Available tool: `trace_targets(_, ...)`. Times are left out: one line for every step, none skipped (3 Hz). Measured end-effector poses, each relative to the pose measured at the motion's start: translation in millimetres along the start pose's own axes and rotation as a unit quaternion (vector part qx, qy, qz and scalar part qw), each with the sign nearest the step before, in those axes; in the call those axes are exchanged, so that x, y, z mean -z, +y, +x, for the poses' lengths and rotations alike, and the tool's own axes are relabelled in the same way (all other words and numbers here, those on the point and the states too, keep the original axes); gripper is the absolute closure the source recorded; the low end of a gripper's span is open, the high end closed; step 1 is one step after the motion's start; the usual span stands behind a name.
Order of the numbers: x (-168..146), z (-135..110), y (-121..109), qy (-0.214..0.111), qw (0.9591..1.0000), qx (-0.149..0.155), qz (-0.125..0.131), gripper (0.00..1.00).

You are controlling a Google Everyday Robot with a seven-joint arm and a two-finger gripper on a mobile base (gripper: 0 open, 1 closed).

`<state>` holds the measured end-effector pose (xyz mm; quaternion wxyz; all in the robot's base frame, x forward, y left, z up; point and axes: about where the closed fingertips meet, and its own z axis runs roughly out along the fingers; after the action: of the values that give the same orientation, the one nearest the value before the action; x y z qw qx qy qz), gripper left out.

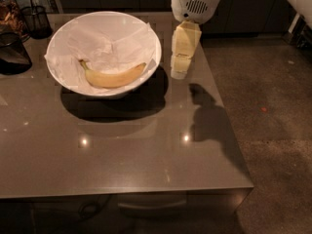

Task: Pick banana from white bowl

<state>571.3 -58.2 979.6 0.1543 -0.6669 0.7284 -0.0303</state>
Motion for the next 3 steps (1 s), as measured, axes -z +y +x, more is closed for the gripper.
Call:
trace_targets(-8.5,-25.9,-5.5,-0.029,0.9991,0.029,-0.007,0.00)
trace_targets(-18.8,-51.5,-11.0,-0.023,0.9975,0.066,-0.015,0.00)
trace_targets(-60.7,-96.4,-20.4,0.007,0.9938,0.103,-0.042,0.00)
